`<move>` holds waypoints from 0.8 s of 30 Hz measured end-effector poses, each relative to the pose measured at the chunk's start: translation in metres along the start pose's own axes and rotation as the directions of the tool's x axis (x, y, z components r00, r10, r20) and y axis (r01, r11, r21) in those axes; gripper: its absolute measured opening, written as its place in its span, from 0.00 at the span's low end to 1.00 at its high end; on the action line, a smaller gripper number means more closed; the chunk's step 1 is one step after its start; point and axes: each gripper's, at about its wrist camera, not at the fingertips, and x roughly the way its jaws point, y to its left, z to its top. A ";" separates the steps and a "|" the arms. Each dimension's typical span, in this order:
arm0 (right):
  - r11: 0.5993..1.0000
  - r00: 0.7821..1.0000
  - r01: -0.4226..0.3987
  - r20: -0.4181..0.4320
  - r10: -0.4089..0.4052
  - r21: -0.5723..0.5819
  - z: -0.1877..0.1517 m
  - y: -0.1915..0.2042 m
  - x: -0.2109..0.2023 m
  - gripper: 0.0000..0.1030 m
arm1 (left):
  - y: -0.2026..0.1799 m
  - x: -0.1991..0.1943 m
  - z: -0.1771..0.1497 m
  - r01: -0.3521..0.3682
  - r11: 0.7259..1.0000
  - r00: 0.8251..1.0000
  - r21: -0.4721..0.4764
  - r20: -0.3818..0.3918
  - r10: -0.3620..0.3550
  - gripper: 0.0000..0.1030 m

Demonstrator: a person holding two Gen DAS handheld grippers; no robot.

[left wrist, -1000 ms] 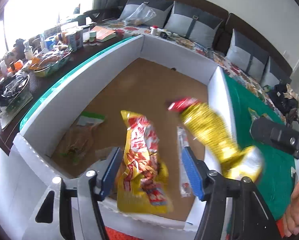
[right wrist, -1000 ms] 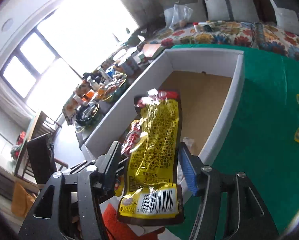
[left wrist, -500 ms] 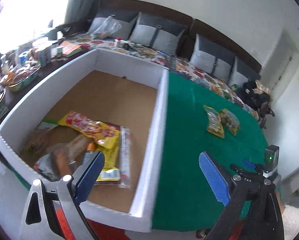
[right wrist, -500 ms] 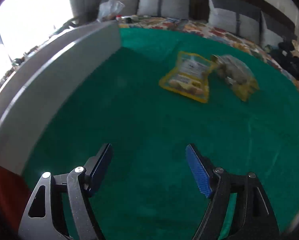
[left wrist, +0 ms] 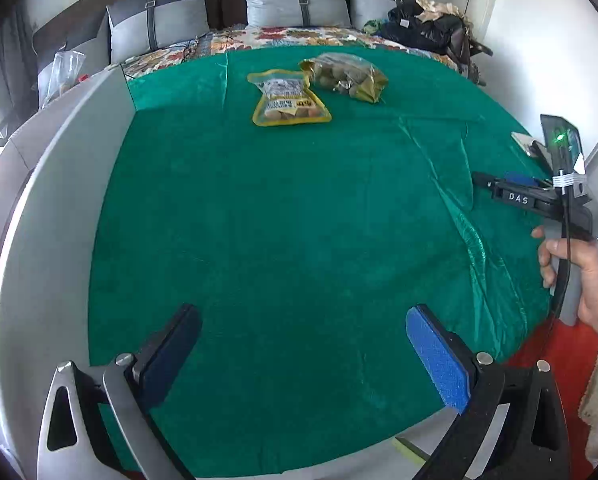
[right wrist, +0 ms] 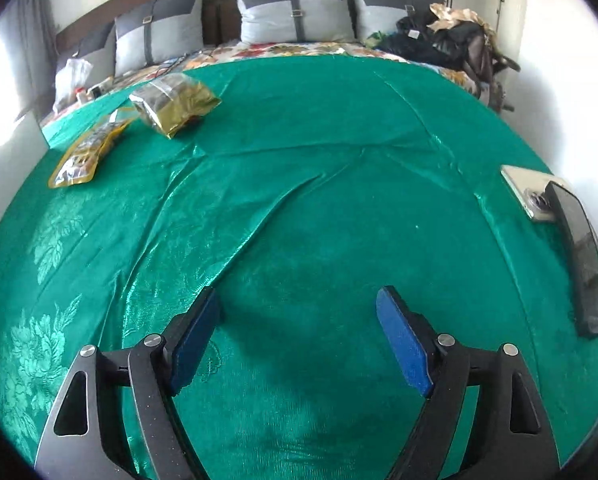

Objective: Organize snacks
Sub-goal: 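Move both empty tools back over the remaining snack bags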

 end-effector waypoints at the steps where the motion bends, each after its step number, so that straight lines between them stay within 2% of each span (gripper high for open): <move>1: 1.000 1.000 -0.003 -0.002 0.003 -0.002 0.000 0.000 -0.001 0.85 | -0.003 0.008 0.003 -0.004 1.000 1.000 -0.010 -0.017 0.004 0.98; 6: 1.000 1.000 -0.009 -0.004 0.009 -0.001 0.001 -0.001 0.008 0.86 | -0.004 0.044 0.027 0.002 0.998 0.998 -0.070 -0.070 -0.007 0.98; 9: 1.000 1.000 -0.013 -0.005 0.013 -0.004 0.001 0.001 0.012 0.87 | 0.002 0.056 0.055 -0.022 0.997 0.998 -0.068 -0.062 0.018 0.98; 14: 1.000 1.000 -0.019 -0.013 0.019 -0.014 0.002 0.004 0.015 0.90 | 0.026 0.068 0.127 -0.081 0.992 0.997 -0.094 0.002 0.081 0.98; 18: 1.000 1.000 -0.021 -0.016 0.020 -0.017 0.002 0.005 0.016 0.91 | 0.046 0.092 0.180 -0.057 0.989 0.998 -0.135 0.004 0.058 0.98; 24: 1.000 1.000 -0.021 -0.018 0.021 -0.018 0.003 0.006 0.016 0.92 | 0.047 0.130 0.232 -0.040 0.997 0.998 -0.061 -0.054 0.036 0.98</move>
